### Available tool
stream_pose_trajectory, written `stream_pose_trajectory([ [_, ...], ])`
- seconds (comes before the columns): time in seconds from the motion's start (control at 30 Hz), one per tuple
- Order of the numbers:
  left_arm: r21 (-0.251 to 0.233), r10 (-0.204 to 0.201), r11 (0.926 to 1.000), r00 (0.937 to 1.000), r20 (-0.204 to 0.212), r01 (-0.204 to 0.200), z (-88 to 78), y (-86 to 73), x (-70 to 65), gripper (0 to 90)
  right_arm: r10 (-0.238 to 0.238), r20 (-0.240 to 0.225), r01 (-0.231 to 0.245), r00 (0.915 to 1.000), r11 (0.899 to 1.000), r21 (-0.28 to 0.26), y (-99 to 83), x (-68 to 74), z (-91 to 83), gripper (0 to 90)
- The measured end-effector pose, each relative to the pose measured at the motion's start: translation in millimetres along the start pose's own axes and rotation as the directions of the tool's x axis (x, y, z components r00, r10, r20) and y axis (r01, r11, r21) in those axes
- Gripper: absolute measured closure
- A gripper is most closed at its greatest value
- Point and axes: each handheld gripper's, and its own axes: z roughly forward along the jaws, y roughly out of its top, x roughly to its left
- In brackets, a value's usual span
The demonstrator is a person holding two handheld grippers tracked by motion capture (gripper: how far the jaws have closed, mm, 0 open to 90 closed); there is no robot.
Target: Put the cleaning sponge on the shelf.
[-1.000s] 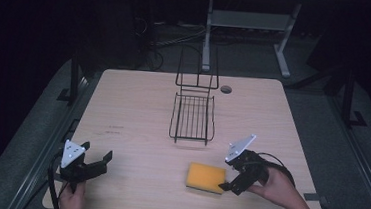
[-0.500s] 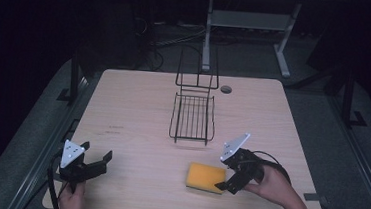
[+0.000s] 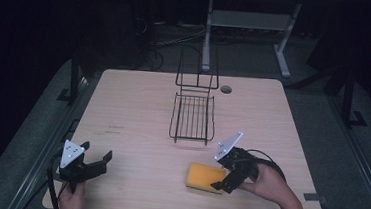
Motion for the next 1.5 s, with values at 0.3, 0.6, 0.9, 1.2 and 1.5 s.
stream_pose_trajectory([
  [0.3, 0.0, -0.001, 1.0, 1.0, 0.0, 0.001, -0.3, 0.1, -0.4, 13.4, -0.013, -0.009, 0.014, 0.9999, 1.0, 0.019, 6.0, -0.6, 7.4, 15.2],
  [0.6, 0.0, -0.002, 1.0, 1.0, 0.001, 0.002, -0.2, 0.0, -0.1, 13.5, -0.017, -0.019, 0.018, 0.9997, 0.999, 0.046, 9.2, -3.3, 18.1, 15.2],
  [0.9, -0.001, -0.004, 1.0, 1.0, 0.003, 0.004, -0.3, 0.0, -0.1, 13.4, -0.011, -0.026, 0.012, 0.9996, 0.998, 0.066, 11.1, -4.8, 25.4, 15.2],
  [1.2, -0.002, -0.005, 1.0, 1.0, 0.002, 0.005, -0.4, 0.0, -0.1, 13.4, -0.011, -0.036, 0.013, 0.9993, 0.997, 0.079, 11.2, -6.0, 32.7, 15.2],
  [1.5, -0.002, -0.005, 1.0, 1.0, 0.003, 0.005, -0.4, 0.1, -0.2, 13.4, -0.009, -0.037, 0.012, 0.9993, 0.996, 0.086, 12.4, -6.2, 37.3, 15.1],
])
